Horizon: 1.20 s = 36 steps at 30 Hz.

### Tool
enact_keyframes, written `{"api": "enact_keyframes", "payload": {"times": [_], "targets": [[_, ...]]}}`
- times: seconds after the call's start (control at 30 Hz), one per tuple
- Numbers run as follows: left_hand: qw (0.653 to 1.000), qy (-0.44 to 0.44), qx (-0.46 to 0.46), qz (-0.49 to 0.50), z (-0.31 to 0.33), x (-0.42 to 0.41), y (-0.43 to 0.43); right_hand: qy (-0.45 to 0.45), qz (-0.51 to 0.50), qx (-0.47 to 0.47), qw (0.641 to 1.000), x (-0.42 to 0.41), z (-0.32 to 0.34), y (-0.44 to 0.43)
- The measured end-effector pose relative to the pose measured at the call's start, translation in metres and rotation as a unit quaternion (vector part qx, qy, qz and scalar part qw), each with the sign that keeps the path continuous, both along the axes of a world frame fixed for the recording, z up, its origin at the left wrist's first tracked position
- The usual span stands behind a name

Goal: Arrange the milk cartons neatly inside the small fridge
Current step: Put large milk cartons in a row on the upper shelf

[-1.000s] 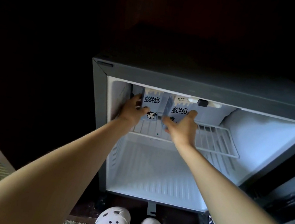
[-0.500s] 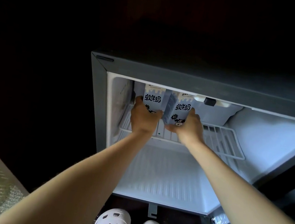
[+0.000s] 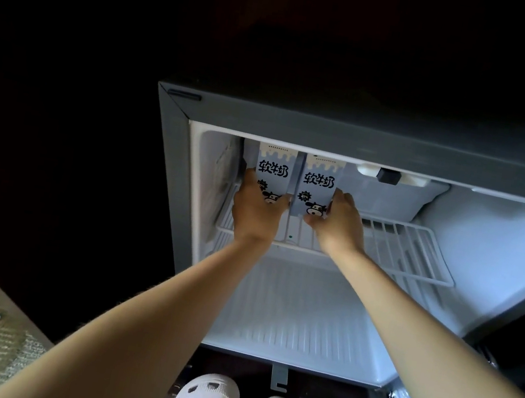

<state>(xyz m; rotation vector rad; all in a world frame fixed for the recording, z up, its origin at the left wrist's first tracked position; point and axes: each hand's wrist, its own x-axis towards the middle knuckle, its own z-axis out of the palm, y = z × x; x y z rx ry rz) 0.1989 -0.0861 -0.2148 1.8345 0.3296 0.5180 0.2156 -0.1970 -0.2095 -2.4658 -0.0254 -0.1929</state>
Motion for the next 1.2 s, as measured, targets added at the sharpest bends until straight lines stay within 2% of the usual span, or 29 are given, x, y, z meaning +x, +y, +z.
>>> {"api": "enact_keyframes", "payload": {"times": [0.5,0.6,0.77,0.93,1.2], "targets": [[0.998,0.026,0.056,0.007,-0.002,0.003,0.002,0.109,0.102,0.084,0.985,0.009,0.022,-0.01],[0.999,0.014,0.034,-0.005,-0.002,0.001,0.003,0.115,0.109,0.098,0.982,0.013,0.023,-0.009],[1.0,0.002,0.005,-0.015,-0.004,0.0,0.005,0.115,0.111,0.072,0.984,0.014,0.021,-0.005],[0.999,0.023,0.021,-0.03,-0.004,-0.004,0.007,0.1,0.087,0.069,0.989,0.01,0.017,0.002],[0.997,0.055,0.043,-0.045,0.001,-0.006,0.006,0.073,0.03,-0.024,0.997,0.002,0.011,0.011]]}}
